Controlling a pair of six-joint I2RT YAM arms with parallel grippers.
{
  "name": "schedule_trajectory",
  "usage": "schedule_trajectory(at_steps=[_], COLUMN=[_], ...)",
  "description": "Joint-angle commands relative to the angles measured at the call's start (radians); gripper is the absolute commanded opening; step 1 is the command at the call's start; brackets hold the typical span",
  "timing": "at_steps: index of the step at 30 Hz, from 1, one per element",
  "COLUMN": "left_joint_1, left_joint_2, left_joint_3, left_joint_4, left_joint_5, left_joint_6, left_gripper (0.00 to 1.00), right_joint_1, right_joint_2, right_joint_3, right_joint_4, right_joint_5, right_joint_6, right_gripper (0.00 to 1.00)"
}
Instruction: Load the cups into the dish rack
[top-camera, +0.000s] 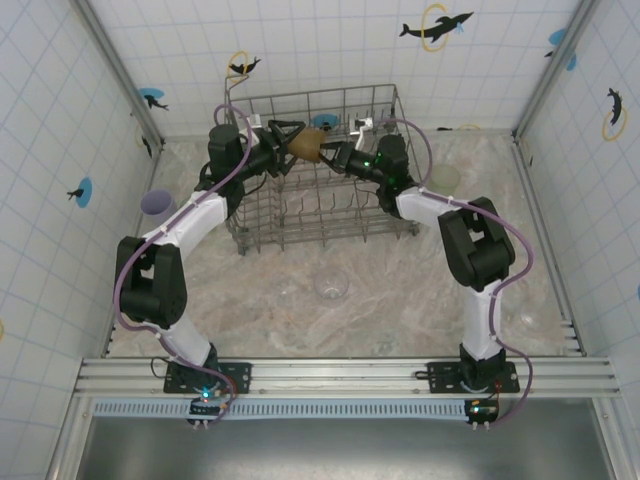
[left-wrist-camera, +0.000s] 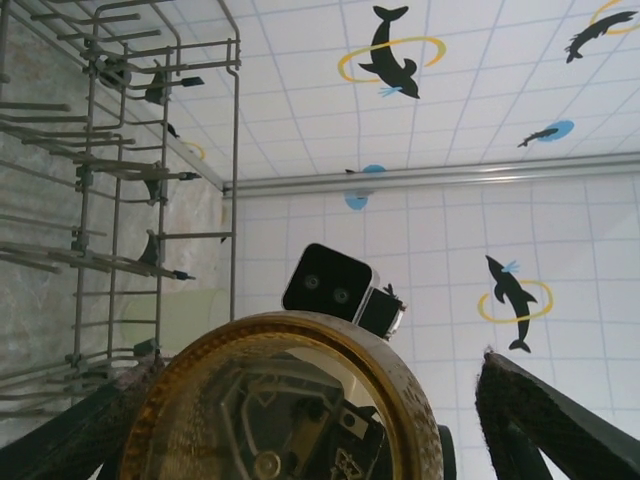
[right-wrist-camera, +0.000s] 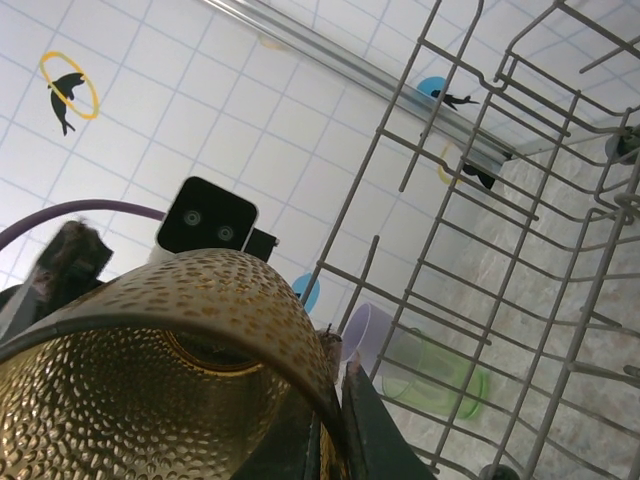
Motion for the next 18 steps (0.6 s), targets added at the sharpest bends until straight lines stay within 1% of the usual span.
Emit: schedule_trajectory(at_steps=[1,4,8,10,12,14,16,17,18], left_joint_1=[-0.001,-0.002,-0.002,-0.003,-0.002,-0.002,-0.002,-0.002,-0.002], left_joint_2=[-0.033,-0.032,-0.045,-0.047,-0.048,-0.048,-0.048,-0.048,-0.048], left_joint_3=[-0.007,-0.013,-0.033,-0.033,-0.029,-0.024,-0.018,-0.014,-0.008], left_joint_4=[0.053,0.066,0.088,0.088,0.088,0.087,0.084,0.082,0.077], left_joint_5=[0.026,0.036,0.028,0.026,0.025,0.025,0.018,0.016,0.012], left_joint_6=[0.003,0.003,0.008,0.014,0.02,0.026,0.033,0.038,0.043], left_gripper=[0.72,0.54,0.24,0.14,0.01,0.0,0.0,0.0,0.0], right_joint_1=[0.005,0.006,0.005,0.005,0.005,0.005,0.005,0.005,0.004], right_joint_2=[0.015,0.015,0.012,0.008,0.001,-0.011,-0.029,-0.04,-0.052], right_joint_3=[0.05,0.055,0.057,0.059,0.057,0.056,0.051,0.048,0.045], right_joint_4=[0.046,0.033,0.02,0.013,0.002,-0.022,-0.055,-0.073,-0.098], right_joint_5=[0.001,-0.003,-0.002,-0.003,-0.007,-0.004,0.002,0.003,0.004], right_joint_6=[0.003,0.001,-0.002,-0.002,-0.005,-0.009,-0.022,-0.034,-0.047], right_gripper=[0.0,0.0,0.0,0.01,0.04,0.09,0.18,0.24,0.33])
